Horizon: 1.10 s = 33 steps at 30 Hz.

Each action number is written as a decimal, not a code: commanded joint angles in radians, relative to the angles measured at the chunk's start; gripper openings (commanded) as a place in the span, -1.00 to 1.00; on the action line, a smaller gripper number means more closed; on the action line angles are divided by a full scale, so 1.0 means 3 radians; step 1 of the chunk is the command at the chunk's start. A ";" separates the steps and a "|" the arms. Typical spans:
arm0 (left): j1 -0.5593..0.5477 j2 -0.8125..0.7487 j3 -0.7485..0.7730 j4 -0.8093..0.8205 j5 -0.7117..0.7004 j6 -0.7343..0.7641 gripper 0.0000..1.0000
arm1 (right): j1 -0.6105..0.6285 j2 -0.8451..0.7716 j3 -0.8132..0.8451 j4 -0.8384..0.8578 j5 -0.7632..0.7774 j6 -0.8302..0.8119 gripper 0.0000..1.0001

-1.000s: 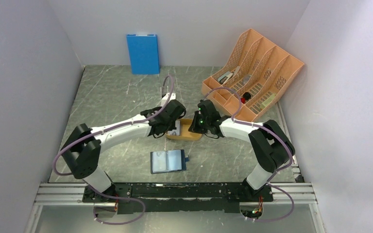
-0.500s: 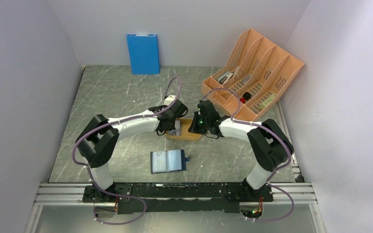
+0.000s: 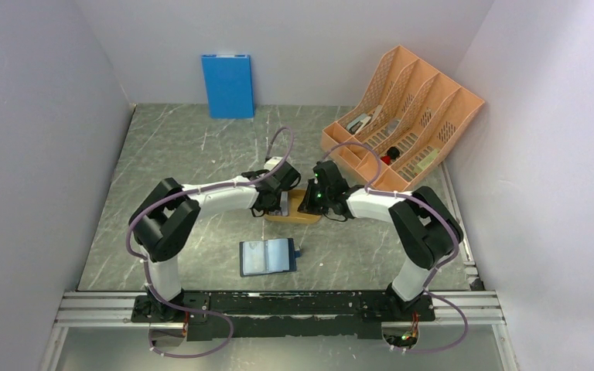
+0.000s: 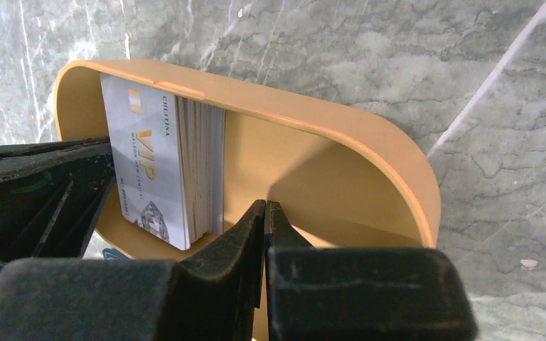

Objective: Put the credit cards into the card holder
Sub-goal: Pick up the credit card from the storage box.

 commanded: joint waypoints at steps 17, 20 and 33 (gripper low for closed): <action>0.0100 -0.0273 -0.0161 0.0232 0.0088 0.0000 -0.90 | -0.0103 -0.0128 -0.0082 0.0059 0.0004 0.0160 -0.60; 0.0133 -0.0341 -0.0216 0.0260 0.0106 -0.0003 -0.90 | -0.0116 -0.0209 -0.0137 0.0205 -0.0092 0.0210 -0.37; 0.0174 -0.0332 -0.0272 0.0311 0.0178 -0.0013 -0.90 | -0.0110 0.0046 -0.0035 0.0451 -0.0503 0.0196 0.14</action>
